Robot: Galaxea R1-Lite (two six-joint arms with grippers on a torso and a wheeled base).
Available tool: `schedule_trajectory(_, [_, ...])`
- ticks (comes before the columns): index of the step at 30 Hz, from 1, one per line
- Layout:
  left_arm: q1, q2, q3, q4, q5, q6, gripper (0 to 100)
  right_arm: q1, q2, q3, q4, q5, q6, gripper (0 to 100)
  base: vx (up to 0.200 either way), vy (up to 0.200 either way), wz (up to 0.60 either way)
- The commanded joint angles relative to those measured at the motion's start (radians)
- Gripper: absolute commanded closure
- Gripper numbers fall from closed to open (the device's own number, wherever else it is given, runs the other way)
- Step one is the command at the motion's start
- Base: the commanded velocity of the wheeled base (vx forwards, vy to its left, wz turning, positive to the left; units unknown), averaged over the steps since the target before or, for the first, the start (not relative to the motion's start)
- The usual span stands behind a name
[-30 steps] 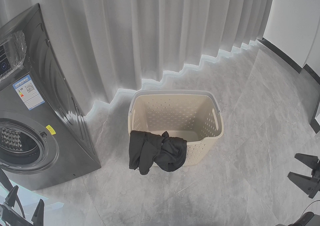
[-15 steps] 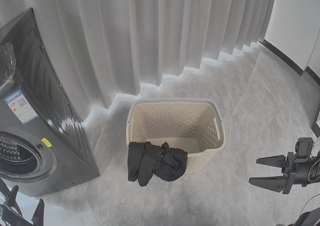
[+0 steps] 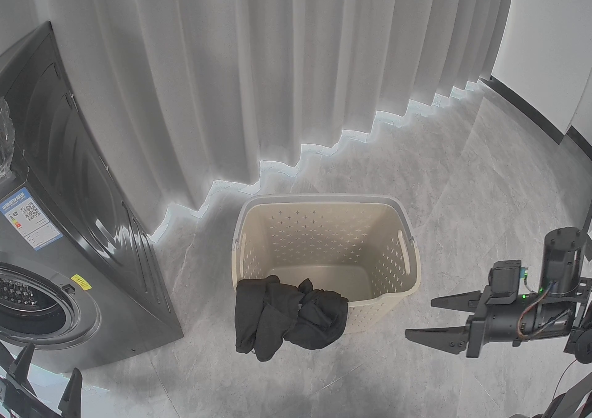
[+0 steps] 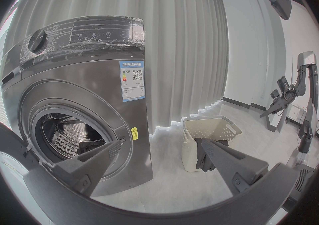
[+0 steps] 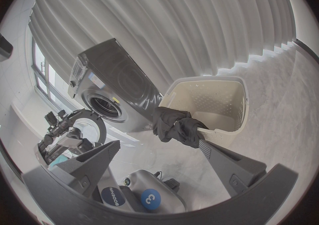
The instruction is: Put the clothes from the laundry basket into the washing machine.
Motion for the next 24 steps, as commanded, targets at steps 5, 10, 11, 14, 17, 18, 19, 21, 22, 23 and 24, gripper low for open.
schedule_trajectory(5, [0.0,-0.016,0.016,0.0,0.0,0.0,0,0.101,0.351,-0.042,-0.245,-0.171,0.069,0,0.0,0.0,0.0])
schedule_trajectory(10, [0.0,-0.016,0.016,0.0,0.0,0.0,0,0.121,0.515,-0.044,-0.433,-0.259,0.117,0,0.0,0.0,0.0])
schedule_trajectory(11, [0.0,-0.016,0.016,0.0,0.0,0.0,0,0.123,0.564,-0.045,-0.492,-0.286,0.121,0,0.0,0.0,0.0])
schedule_trajectory(14, [0.0,-0.015,0.016,0.0,0.001,0.0,0,0.123,0.628,-0.047,-0.578,-0.338,0.123,0,0.0,0.0,0.0])
schedule_trajectory(17, [0.0,-0.016,0.016,0.0,0.0,0.002,0,0.123,0.679,-0.044,-0.627,-0.352,0.123,0,0.133,0.0,0.0])
schedule_trajectory(18, [0.0,-0.016,0.016,0.0,0.0,0.002,0,0.123,0.691,-0.042,-0.64,-0.354,0.124,0,0.2,0.0,0.0])
schedule_trajectory(19, [0.0,-0.016,0.016,0.0,0.001,0.002,0,0.123,0.702,-0.042,-0.65,-0.357,0.129,0,0.0,0.0,0.0])
schedule_trajectory(21, [0.0,-0.015,0.016,0.0,0.001,0.0,0,0.124,0.713,-0.045,-0.658,-0.365,0.134,0,0.0,0.0,0.0])
schedule_trajectory(22, [0.0,-0.016,0.016,0.0,0.001,0.0,0,0.123,0.737,-0.055,-0.669,-0.381,0.135,0,0.0,0.0,0.0])
schedule_trajectory(23, [0.0,-0.016,0.016,0.0,0.0,0.0,0,0.124,0.751,-0.064,-0.672,-0.384,0.135,0,0.0,0.0,0.0])
schedule_trajectory(24, [0.0,-0.016,0.016,0.0,0.0,0.0,0,0.124,0.763,-0.072,-0.673,-0.386,0.135,0,0.0,0.0,0.0])
